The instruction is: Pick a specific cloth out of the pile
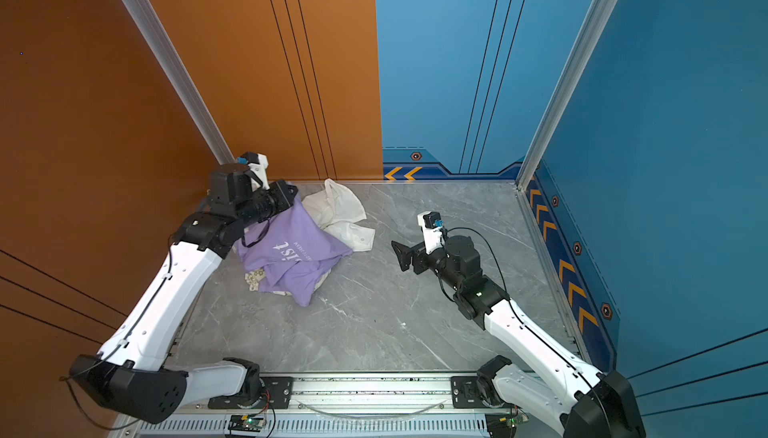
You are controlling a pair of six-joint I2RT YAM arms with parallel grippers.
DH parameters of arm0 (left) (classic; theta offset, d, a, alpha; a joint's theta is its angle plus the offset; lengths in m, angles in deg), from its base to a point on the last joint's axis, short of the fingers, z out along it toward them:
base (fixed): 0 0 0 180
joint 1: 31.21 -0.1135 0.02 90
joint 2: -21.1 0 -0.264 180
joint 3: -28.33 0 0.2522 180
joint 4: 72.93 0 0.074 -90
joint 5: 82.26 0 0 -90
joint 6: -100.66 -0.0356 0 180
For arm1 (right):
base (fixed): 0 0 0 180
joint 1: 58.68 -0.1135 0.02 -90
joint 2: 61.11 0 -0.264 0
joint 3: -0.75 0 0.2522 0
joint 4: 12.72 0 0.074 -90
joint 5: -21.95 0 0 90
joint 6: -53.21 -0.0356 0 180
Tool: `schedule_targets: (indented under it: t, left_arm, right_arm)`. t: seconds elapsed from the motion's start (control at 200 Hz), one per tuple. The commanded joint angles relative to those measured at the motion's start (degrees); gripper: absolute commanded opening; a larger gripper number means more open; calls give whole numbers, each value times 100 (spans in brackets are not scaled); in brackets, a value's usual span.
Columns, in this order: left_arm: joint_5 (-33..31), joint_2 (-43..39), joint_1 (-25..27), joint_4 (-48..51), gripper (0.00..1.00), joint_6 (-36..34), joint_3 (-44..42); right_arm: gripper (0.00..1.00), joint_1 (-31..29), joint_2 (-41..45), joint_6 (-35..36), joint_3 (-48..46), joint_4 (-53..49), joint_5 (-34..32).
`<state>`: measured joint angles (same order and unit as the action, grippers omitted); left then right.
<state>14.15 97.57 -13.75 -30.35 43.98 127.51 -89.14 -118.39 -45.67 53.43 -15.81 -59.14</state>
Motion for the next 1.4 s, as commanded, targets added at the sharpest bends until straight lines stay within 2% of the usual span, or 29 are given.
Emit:
schedule_targets:
  t: [0.0, 0.105, 0.185, 0.29, 0.41, 0.445, 0.601, 0.711, 0.796, 0.926, 1.141, 1.396]
  left_arm:
    - [-282, 511, 754, 130, 0, -482, 677]
    - [-317, 1225, 1543, 256, 0, -713, 1484]
    - [-333, 1841, 2118, 464, 0, -966, 2164]
    - [-408, 2649, 2728, 719, 0, -1184, 2886]
    - [-579, 3405, 3173, 915, 0, -1199, 3226]
    - [-572, 3606, 3253, 996, 7, -1209, 3284]
    - [-892, 3984, 3351, 1381, 59, -1306, 3313]
    - [-1408, 3648, 3259, 1399, 92, -1347, 2996]
    - [-1687, 3250, 3119, 1396, 100, -1448, 2678]
    - [-2069, 2476, 2821, 1387, 98, -1477, 1887]
    - [-2319, 1045, 2383, 1268, 98, -1765, 345]
    - [-2724, -996, 2206, 682, 98, -2336, -1593]
  right_arm:
    - [100, 39, 227, -53, -84, -12, -224]
    - [100, 57, 409, -9, -95, -102, -615]
    - [100, 77, 624, -4, -125, -216, -1155]
    - [100, 79, 1049, 0, -165, -463, -2344]
    - [100, 150, 1594, -7, -237, -787, -3531]
    - [100, 194, 1774, -4, -275, -841, -3703]
    - [100, 455, 2432, -104, -521, -918, -3930]
    - [100, 673, 2525, -279, -586, -992, -3693]
    - [100, 797, 2420, -485, -586, -998, -3462]
    - [100, 866, 2028, -717, -510, -953, -2959]
    - [100, 805, 904, -873, 29, -1351, -2049]
    - [95, 211, -802, -800, 1045, -2199, -1690]
